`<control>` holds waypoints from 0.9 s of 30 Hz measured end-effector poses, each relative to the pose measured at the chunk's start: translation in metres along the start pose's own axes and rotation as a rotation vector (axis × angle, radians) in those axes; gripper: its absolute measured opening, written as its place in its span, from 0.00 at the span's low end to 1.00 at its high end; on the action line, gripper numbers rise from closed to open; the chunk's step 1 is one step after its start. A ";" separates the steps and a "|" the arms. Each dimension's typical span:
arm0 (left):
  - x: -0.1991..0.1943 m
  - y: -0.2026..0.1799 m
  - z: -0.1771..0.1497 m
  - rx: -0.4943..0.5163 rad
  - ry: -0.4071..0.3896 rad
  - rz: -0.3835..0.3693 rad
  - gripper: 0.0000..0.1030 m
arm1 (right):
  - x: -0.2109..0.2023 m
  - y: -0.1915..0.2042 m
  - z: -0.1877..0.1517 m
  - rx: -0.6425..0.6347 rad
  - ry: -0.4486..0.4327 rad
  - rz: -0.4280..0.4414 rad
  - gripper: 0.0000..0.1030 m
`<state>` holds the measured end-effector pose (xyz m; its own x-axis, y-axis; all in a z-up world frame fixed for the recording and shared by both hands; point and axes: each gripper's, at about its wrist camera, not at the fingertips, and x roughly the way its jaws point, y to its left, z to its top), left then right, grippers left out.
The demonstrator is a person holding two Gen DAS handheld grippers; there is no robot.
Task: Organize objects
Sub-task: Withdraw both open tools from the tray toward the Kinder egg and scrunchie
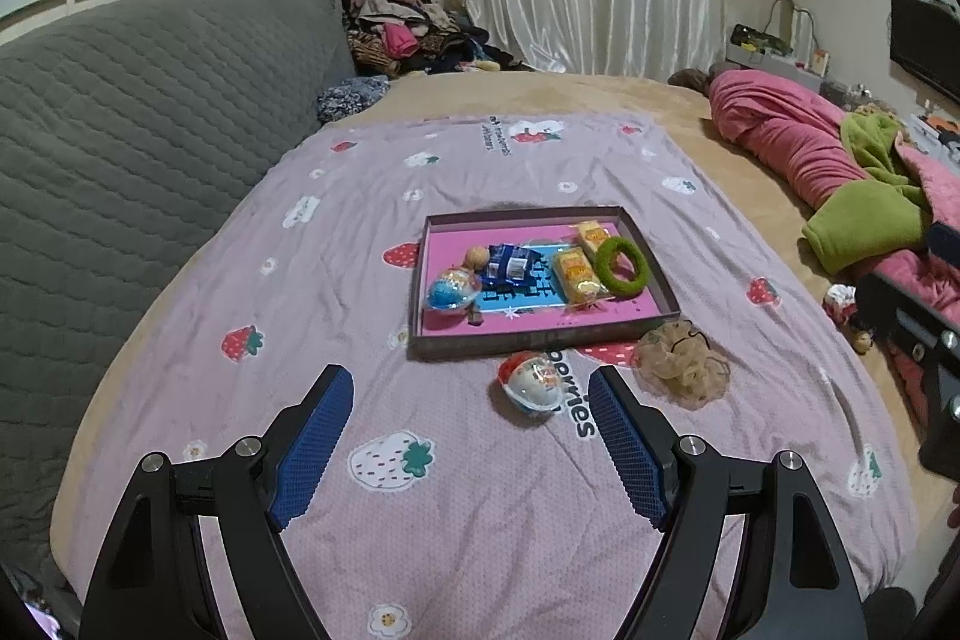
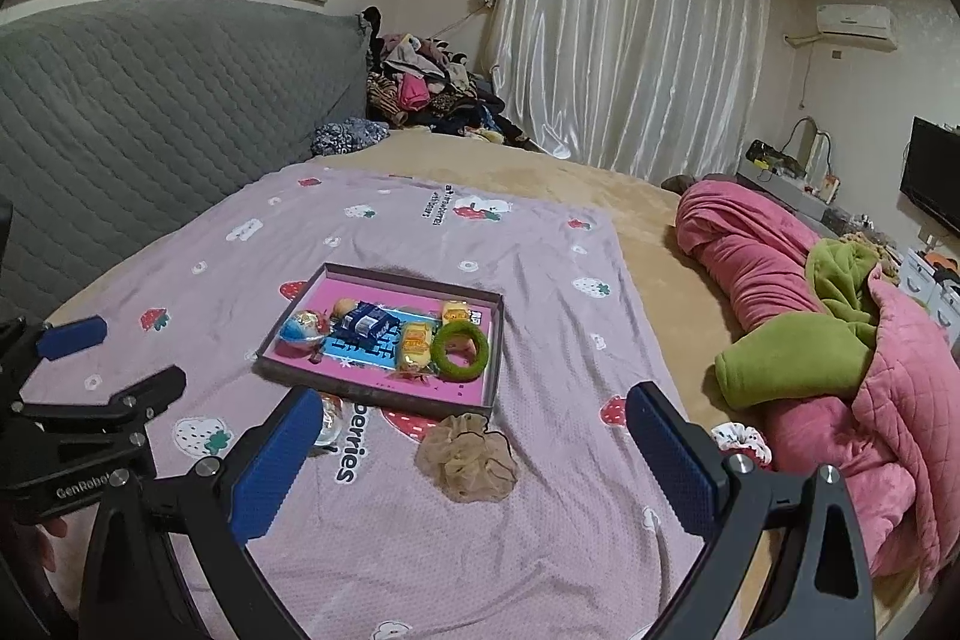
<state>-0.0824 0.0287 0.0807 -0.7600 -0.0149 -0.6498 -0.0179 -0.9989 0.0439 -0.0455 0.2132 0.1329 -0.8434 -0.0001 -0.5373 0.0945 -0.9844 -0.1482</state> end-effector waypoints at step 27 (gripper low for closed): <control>0.045 -0.016 -0.024 0.026 0.084 -0.015 0.80 | 0.038 -0.014 -0.029 0.010 0.088 -0.020 0.99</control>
<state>-0.1014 0.0424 0.0326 -0.7024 -0.0049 -0.7118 -0.0466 -0.9975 0.0528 -0.0636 0.2325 0.0904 -0.7954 0.0348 -0.6051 0.0720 -0.9858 -0.1514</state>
